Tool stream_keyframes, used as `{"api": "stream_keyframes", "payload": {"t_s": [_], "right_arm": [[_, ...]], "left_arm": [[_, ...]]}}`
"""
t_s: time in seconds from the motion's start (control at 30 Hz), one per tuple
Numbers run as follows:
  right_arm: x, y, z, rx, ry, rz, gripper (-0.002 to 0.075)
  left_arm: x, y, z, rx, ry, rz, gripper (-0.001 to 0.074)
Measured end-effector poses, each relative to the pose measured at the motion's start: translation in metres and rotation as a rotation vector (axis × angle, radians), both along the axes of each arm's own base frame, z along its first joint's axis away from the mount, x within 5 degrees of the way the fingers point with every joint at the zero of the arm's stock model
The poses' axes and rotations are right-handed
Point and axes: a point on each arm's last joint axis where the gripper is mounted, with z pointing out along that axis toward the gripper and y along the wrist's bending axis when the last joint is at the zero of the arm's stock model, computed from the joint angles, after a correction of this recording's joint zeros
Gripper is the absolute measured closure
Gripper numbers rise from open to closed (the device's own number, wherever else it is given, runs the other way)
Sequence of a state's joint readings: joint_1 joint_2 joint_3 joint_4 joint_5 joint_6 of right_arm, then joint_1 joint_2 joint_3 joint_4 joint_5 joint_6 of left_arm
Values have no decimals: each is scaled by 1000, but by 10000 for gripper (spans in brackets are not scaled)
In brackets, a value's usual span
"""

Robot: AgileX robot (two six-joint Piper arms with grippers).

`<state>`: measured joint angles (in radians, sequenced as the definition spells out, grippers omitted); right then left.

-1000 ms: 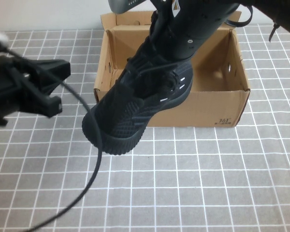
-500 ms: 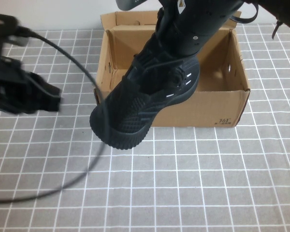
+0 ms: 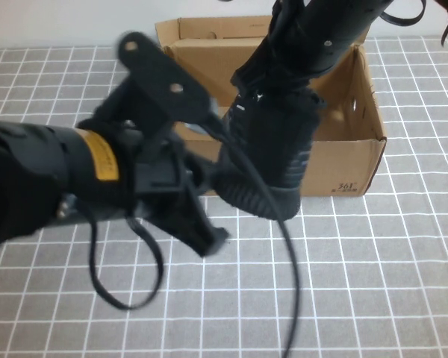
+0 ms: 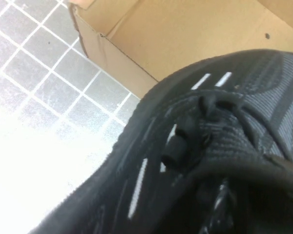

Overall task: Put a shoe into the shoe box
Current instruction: Hand over the shoe

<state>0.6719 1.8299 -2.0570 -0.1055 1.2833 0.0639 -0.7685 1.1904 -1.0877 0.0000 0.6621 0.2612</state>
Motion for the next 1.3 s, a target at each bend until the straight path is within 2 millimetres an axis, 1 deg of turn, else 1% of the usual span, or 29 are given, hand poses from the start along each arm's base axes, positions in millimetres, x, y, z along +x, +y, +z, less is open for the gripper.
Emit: {"api": "stream_keyframes", "payload": {"t_s": [0.07,0.17,0.3,0.4,0.5,0.57,0.63,0.7,0.77,0.87,0.93,0.97,1.03,1.07,1.2,1.3], "right_arm": [[1,-2,0,0,0,-6,727],[4,-5,-1,0,0,-16,728],[11,-5,-6,0,0,-27,729],[14,-6,-8,-8,2,-33,729],[14,-5,-8,-5,1,-32,729],[14,-5,-7,-1,2,-31,729],[14,-5,-7,0,0,-31,729],[14,-5,-6,1,-1,-31,729],[15,-5,-7,0,0,-31,729],[16,-7,-7,0,0,-38,729],[17,-8,-7,0,0,-42,729],[18,-9,-7,0,0,-44,729],[18,-10,-7,1,-2,-46,729],[18,-10,-6,2,-3,-46,729],[18,-10,-4,12,-2,-46,729],[17,-9,-4,23,6,-41,729]], "left_arm": [[-7,-9,4,-26,-45,-44,736],[-13,-14,8,-56,-69,-73,736],[-14,-9,14,-49,-111,-66,736],[-14,-2,19,-46,-151,-29,736],[-11,1,21,-11,-200,-8,735],[-8,0,19,12,-215,-5,716],[-6,0,18,21,-217,-1,666],[-5,-1,17,5,-198,17,587],[-5,-3,15,-28,-162,44,472],[-4,-4,14,-54,-130,68,260],[-4,-4,14,-66,-119,80,153],[-4,-4,14,-73,-113,86,114],[-4,-5,14,-86,-109,93,76],[-3,-6,13,-92,-108,94,68],[3,-14,9,-120,-110,89,66],[9,-23,2,-120,-106,82,66]]}}
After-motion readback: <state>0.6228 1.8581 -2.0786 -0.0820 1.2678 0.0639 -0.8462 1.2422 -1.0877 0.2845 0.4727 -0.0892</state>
